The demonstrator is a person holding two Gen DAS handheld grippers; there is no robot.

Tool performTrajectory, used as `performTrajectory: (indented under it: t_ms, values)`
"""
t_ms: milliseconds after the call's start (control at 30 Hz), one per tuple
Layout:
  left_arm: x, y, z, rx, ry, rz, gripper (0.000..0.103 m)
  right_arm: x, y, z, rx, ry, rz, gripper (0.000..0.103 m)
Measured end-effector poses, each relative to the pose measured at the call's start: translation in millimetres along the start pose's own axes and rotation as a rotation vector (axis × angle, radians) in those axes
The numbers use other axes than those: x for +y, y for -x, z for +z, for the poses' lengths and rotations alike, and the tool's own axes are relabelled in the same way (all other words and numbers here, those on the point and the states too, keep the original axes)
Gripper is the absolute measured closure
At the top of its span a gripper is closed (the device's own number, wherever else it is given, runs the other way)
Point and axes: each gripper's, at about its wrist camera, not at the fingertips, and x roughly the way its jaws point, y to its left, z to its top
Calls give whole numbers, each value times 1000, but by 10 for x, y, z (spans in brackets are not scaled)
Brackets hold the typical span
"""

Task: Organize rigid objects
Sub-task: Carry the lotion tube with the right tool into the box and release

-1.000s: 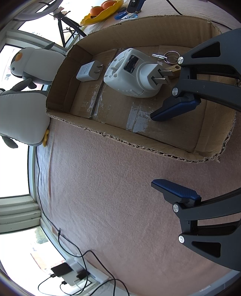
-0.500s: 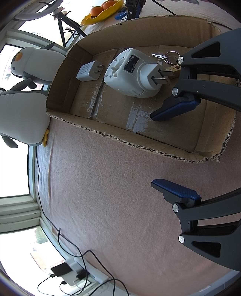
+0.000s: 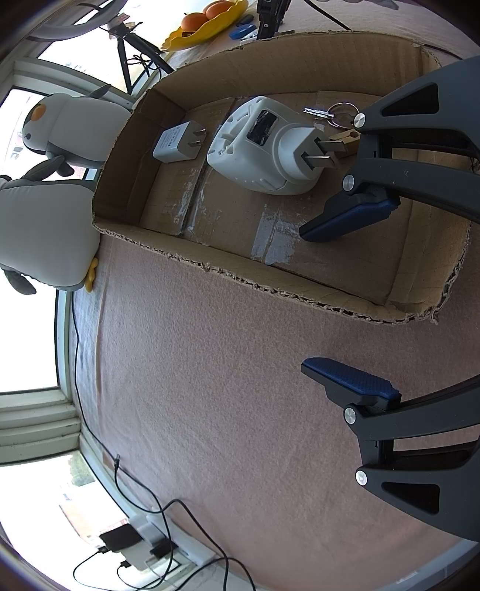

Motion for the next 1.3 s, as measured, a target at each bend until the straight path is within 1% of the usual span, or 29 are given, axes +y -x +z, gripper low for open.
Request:
performTrajectory:
  t_ms: [133,400,733,1067,1300]
  values:
    - [4,0,-1,-1,-1,1,38,41,105,-53,-21,15,1,85]
    - [4,0,-1,0,-1,0,38,199,382,-69,-64,45,40,85]
    - [6,1,0,0,1,-1,38,673,652,-26,-108,142,98,85]
    - [5,3,-1,-1,2,-1,38,1221,584,1,-105,233,155,85]
    - [4,4,0,-1,2,-2,38,1554,421,-5,-88,280,167,85]
